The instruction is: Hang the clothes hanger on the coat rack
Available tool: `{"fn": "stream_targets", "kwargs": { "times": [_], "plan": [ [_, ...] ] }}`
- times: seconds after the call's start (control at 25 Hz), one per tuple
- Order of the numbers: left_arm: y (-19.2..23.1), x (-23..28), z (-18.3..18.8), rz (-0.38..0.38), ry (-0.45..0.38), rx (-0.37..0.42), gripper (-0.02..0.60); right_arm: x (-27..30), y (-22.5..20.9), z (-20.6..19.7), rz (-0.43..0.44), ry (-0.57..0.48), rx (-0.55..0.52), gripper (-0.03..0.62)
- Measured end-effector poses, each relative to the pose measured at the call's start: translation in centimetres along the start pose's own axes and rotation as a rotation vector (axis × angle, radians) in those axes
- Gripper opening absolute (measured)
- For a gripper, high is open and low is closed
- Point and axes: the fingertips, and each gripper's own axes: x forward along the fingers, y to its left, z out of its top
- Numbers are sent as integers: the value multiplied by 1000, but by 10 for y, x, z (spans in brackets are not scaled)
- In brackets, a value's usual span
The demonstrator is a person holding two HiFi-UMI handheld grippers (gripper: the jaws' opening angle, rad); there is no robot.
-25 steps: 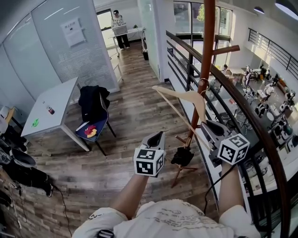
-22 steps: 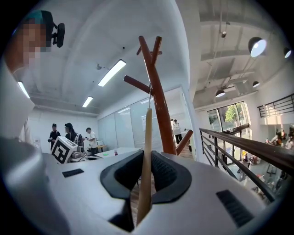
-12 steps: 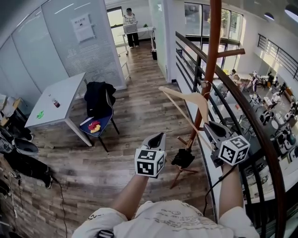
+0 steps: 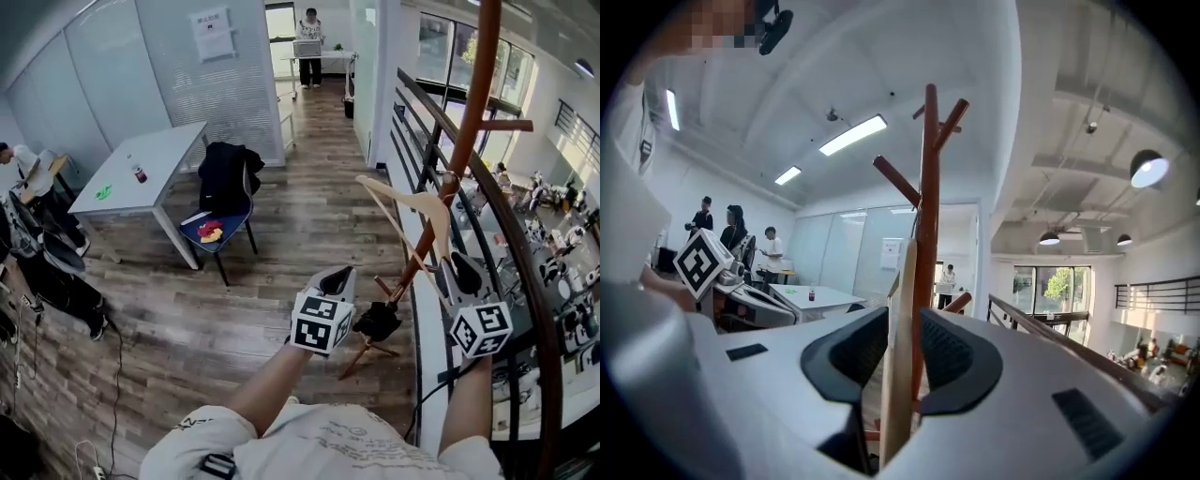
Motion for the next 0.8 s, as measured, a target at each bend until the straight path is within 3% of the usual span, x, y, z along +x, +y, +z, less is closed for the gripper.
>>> {"fn": "stream_targets", "kwargs": {
  "times": [0.36, 0.48, 0.64, 0.8],
  "plan": [
    [-7, -7, 13, 16, -28, 1, -3, -29, -11, 34, -146, -126, -47, 106],
    [-11, -11, 14, 11, -34, 12, -3, -42, -10, 44, -207, -163, -62, 58],
    [-13, -14, 14, 4, -37, 19, -3, -56, -9, 51, -272, -198, -9, 3],
    [-17, -13, 21, -2, -52, 26, -3, -58, 8, 47, -247, -186, 83, 2]
  ]
}}
